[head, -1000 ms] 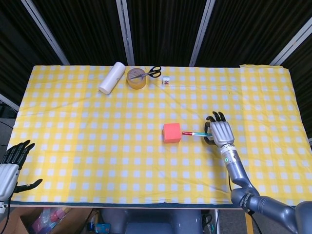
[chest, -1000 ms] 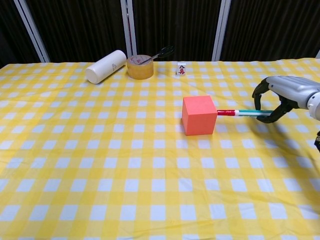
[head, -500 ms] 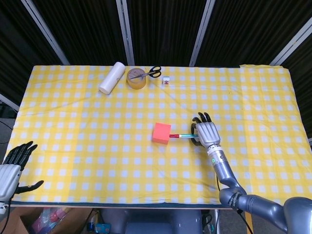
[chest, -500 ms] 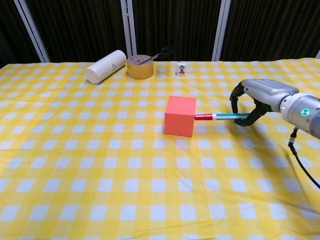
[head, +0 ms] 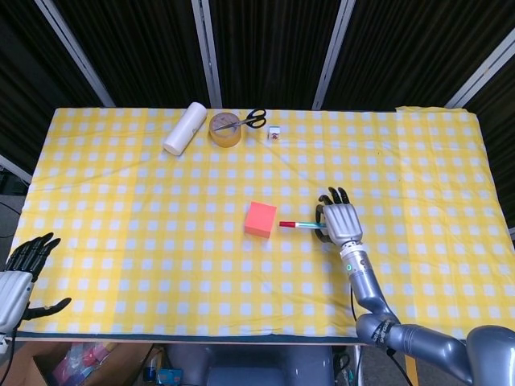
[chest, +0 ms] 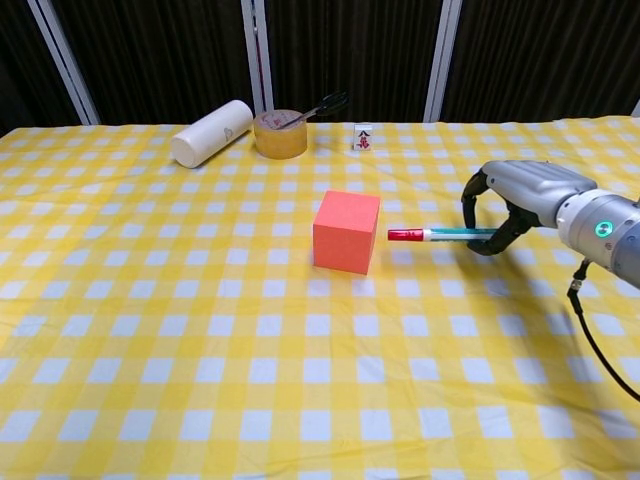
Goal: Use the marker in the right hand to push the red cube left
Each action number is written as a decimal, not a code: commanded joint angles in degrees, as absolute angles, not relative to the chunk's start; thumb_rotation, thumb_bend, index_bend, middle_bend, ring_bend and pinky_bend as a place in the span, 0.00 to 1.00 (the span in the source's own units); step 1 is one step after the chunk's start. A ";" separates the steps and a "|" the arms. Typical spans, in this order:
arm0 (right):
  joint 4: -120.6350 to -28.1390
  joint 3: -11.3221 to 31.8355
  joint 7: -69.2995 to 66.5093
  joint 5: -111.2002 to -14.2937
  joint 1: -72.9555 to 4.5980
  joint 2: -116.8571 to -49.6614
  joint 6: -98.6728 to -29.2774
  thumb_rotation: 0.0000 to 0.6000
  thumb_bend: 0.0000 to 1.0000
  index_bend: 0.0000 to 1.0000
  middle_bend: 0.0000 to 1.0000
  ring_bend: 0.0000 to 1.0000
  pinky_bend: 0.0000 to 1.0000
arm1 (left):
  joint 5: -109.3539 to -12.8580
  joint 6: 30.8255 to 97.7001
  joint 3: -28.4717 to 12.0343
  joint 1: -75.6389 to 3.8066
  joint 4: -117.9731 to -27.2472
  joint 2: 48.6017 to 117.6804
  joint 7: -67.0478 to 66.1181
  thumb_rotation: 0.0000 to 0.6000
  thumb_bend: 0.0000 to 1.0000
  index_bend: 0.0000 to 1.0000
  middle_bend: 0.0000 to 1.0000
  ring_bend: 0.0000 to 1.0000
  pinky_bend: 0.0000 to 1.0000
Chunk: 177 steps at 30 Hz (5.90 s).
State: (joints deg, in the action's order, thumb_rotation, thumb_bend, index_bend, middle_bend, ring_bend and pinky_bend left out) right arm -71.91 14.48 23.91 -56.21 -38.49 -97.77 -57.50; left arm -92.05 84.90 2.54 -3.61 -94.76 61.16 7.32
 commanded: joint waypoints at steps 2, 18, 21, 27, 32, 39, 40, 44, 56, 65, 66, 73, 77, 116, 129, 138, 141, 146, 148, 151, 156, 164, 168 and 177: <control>-72.90 14.36 25.09 -54.85 -37.63 -97.32 -58.66 1.00 0.46 0.64 0.26 0.06 0.01 | -92.28 85.04 2.59 -3.60 -94.69 61.12 7.40 1.00 0.00 0.00 0.00 0.00 0.00; -72.32 16.72 31.58 -50.94 -41.53 -102.88 -60.10 1.00 0.46 0.64 0.26 0.06 0.01 | -92.80 84.00 3.17 -4.09 -95.18 60.95 7.61 1.00 0.00 0.00 0.00 0.00 0.00; -71.03 17.63 32.58 -50.07 -43.02 -104.94 -60.02 1.00 0.46 0.64 0.26 0.06 0.01 | -92.82 84.28 3.00 -4.13 -94.98 60.83 7.99 1.00 0.00 0.00 0.00 0.00 0.00; -69.21 18.65 34.09 -49.54 -45.63 -108.44 -59.97 1.00 0.46 0.64 0.26 0.06 0.01 | -92.86 84.42 2.92 -4.25 -94.71 60.57 9.17 1.00 0.00 0.00 0.00 0.00 0.00; -68.87 19.10 35.26 -49.48 -47.08 -110.24 -60.35 1.00 0.46 0.64 0.26 0.06 0.01 | -93.00 84.67 2.95 -4.21 -94.58 60.38 9.77 1.00 0.00 0.00 0.00 0.00 0.00; -70.03 19.11 36.99 -48.47 -46.72 -110.35 -62.30 1.00 0.45 0.64 0.26 0.06 0.01 | -92.87 84.65 3.09 -4.13 -94.72 60.18 10.12 1.00 0.00 0.00 0.00 0.00 0.00; -70.40 18.99 37.34 -48.08 -46.43 -110.20 -62.61 1.00 0.45 0.64 0.26 0.06 0.01 | -92.90 84.73 3.09 -4.09 -94.73 60.17 10.10 1.00 0.00 0.00 0.00 0.00 0.00; -72.54 18.75 38.82 -46.22 -45.17 -109.67 -64.28 1.00 0.46 0.64 0.26 0.06 0.01 | -92.79 84.81 3.10 -4.02 -94.78 60.16 10.28 1.00 0.00 0.00 0.00 0.00 0.00; -80.44 21.59 41.91 -40.46 -43.47 -111.85 -72.01 1.00 0.47 0.64 0.26 0.06 0.01 | -93.24 84.99 3.16 -4.12 -94.97 59.98 10.94 1.00 0.00 0.00 0.00 0.00 0.00; -80.55 23.10 44.46 -37.95 -45.01 -114.51 -73.58 1.00 0.47 0.64 0.26 0.06 0.01 | -93.67 85.17 3.36 -4.17 -94.72 59.58 12.35 1.00 0.00 0.00 0.00 0.00 0.00; -80.02 23.17 44.55 -37.93 -45.28 -114.86 -73.46 1.00 0.47 0.64 0.26 0.06 0.01 | -93.65 85.19 3.36 -4.16 -94.72 59.52 12.48 1.00 0.00 0.00 0.00 0.00 0.00; -76.02 23.96 44.98 -37.40 -46.96 -117.01 -72.27 1.00 0.47 0.64 0.26 0.06 0.01 | -93.39 85.21 3.36 -4.09 -94.83 59.27 13.09 1.00 0.00 0.00 0.00 0.00 0.00; -72.93 25.48 44.63 -36.54 -48.55 -118.77 -70.59 1.00 0.47 0.64 0.26 0.06 0.01 | -93.10 85.23 3.29 -4.05 -94.74 59.12 13.69 1.00 0.00 0.00 0.00 0.00 0.00; -79.45 22.57 45.61 -42.92 -47.08 -112.77 -73.42 1.00 0.48 0.64 0.26 0.06 0.02 | -92.29 86.35 3.26 -2.68 -93.20 59.12 13.85 1.00 0.00 0.00 0.00 0.00 0.00; -83.21 15.17 38.37 -48.09 -39.31 -93.72 -66.25 1.00 0.48 0.64 0.26 0.06 0.02 | -93.23 87.00 3.36 -2.36 -93.59 60.18 10.59 1.00 0.00 0.00 0.00 0.00 0.00; -79.98 14.41 33.06 -48.57 -37.16 -91.34 -64.56 1.00 0.48 0.63 0.26 0.06 0.02 | -93.49 86.66 3.26 -2.63 -94.31 60.80 8.50 1.00 0.00 0.00 0.00 0.00 0.00; -78.84 13.94 32.54 -48.59 -36.91 -91.50 -64.05 1.00 0.48 0.60 0.26 0.06 0.02 | -93.58 86.55 3.22 -2.74 -94.52 60.99 8.00 1.00 0.00 0.00 0.00 0.00 0.00; -77.51 13.16 32.67 -48.36 -36.52 -91.76 -63.64 1.00 0.48 0.46 0.24 0.03 0.02 | -93.70 86.42 3.13 -2.93 -94.67 61.23 7.42 1.00 0.00 0.00 0.00 0.00 0.00; -77.82 13.13 32.94 -48.05 -36.29 -91.46 -63.81 1.00 0.48 0.37 0.21 0.01 0.02 | -93.68 86.36 3.12 -2.96 -94.65 61.26 7.35 1.00 0.00 0.00 0.00 0.00 0.00; -79.97 13.09 33.70 -47.65 -35.74 -90.20 -64.67 1.00 0.48 0.27 0.16 0.00 0.01 | -93.70 86.22 3.11 -3.07 -94.66 61.27 7.19 1.00 0.00 0.00 0.00 0.00 0.00; -85.79 12.33 34.17 -49.13 -34.04 -87.43 -67.74 1.00 0.48 0.23 0.14 0.00 0.01 | -93.63 86.21 3.11 -3.08 -94.70 61.25 7.19 1.00 0.00 0.00 0.00 0.00 0.00; -98.69 5.08 29.66 -61.39 -26.66 -78.25 -74.96 1.00 0.43 0.10 0.05 0.00 0.00 | -93.57 87.27 2.77 -2.74 -93.83 61.55 6.84 1.00 0.00 0.00 0.00 0.00 0.00; -104.74 -1.04 26.25 -68.84 -21.08 -71.89 -79.36 1.00 0.35 0.00 0.00 0.00 0.00 | -93.26 87.97 2.38 -2.47 -93.20 62.03 5.98 1.00 0.00 0.00 0.00 0.00 0.00; -103.58 -8.59 16.10 -82.40 -12.20 -66.11 -87.53 1.00 0.30 0.00 0.00 0.00 0.00 | -92.24 88.94 1.55 -1.97 -91.74 63.30 3.02 1.00 0.00 0.00 0.00 0.00 0.00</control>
